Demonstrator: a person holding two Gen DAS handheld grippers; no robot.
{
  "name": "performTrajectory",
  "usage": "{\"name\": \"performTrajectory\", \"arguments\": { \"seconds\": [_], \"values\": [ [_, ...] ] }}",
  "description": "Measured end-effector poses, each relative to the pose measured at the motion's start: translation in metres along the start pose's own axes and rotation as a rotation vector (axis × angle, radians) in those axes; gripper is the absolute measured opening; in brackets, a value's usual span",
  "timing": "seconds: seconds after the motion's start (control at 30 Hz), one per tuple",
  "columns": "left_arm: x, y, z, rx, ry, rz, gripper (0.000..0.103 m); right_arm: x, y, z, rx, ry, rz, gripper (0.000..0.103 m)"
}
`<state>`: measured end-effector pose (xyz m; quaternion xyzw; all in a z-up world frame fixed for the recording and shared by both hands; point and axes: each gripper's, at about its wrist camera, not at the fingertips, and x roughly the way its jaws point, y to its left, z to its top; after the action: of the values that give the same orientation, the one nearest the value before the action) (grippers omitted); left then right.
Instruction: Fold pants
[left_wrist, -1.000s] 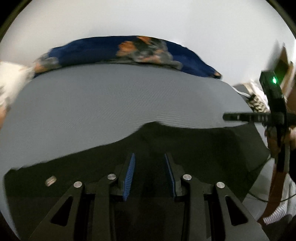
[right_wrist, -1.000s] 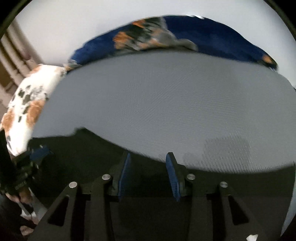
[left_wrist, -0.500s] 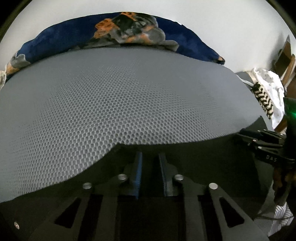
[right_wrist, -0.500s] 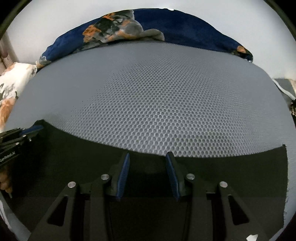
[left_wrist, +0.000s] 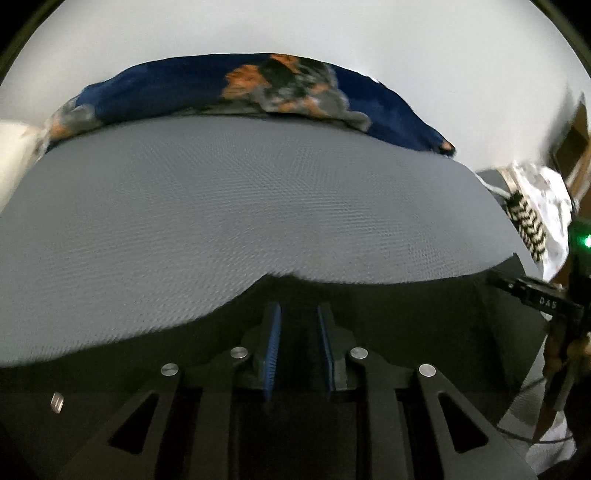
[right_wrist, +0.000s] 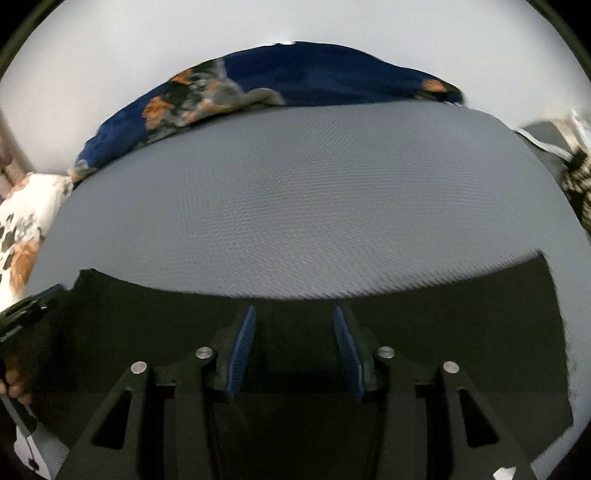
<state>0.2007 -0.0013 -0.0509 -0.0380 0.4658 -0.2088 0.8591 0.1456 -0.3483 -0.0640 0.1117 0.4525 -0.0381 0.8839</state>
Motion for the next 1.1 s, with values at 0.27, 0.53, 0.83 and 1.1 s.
{"name": "performTrajectory", "arguments": {
  "seconds": [0.27, 0.53, 0.83, 1.1],
  "values": [
    [-0.022, 0.053, -0.048, -0.158, 0.019, 0.062, 0.022, -0.015, -0.079, -0.035, 0.128, 0.034, -0.091, 0.042],
    [-0.032, 0.056, -0.054, -0.236, 0.005, 0.106, 0.022, -0.041, -0.185, -0.050, 0.217, 0.037, -0.227, 0.042],
    [-0.046, 0.027, -0.062, -0.236, 0.006, 0.110, 0.034, -0.049, -0.299, -0.053, 0.469, 0.114, 0.164, 0.044],
    [-0.044, 0.000, -0.060, -0.235, 0.022, 0.092, 0.034, -0.027, -0.340, -0.053, 0.520, 0.227, 0.487, 0.044]
  ]
}}
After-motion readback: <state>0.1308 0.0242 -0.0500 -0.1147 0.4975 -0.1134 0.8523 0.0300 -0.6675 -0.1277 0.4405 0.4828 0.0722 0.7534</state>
